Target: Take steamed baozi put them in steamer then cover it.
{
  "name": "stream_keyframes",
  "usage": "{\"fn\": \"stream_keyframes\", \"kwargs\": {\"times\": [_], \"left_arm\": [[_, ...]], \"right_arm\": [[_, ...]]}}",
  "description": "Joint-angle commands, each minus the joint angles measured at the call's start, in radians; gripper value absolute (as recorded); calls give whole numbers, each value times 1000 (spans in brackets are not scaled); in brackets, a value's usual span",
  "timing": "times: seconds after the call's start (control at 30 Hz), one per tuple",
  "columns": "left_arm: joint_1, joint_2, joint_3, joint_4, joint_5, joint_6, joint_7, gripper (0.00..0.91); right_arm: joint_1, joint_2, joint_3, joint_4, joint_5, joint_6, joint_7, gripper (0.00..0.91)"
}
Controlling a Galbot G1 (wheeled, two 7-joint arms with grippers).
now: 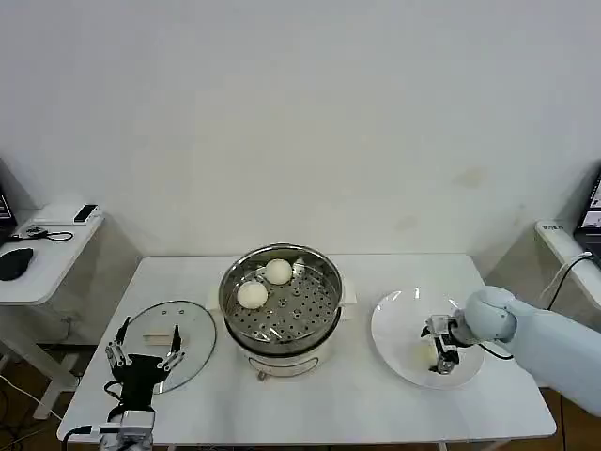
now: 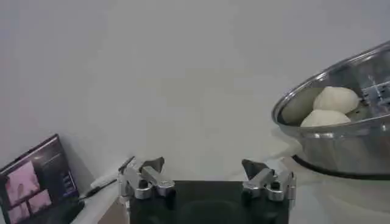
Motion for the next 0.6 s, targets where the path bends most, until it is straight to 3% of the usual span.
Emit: {"fn": "stream_keyframes", "kwargs": {"times": [0.03,0.13,0.27,0.6], "left_arm": [[-1,0,1,-2,0,0,-1,907],[-4,-2,3,-5,1,1,-2,907],[-7,-3,6,-5,1,1,-2,907],[-2,-1,11,-6,0,-3,-3,907]], "right_arm": [[13,31,-17,-22,3,-18,-13,695],[35,10,-32,-10,8,-24,-38,625],[66,-19,-40,7,9,-30,-54,605],[197,-97,-74,70,59,-37,-79,615]]}}
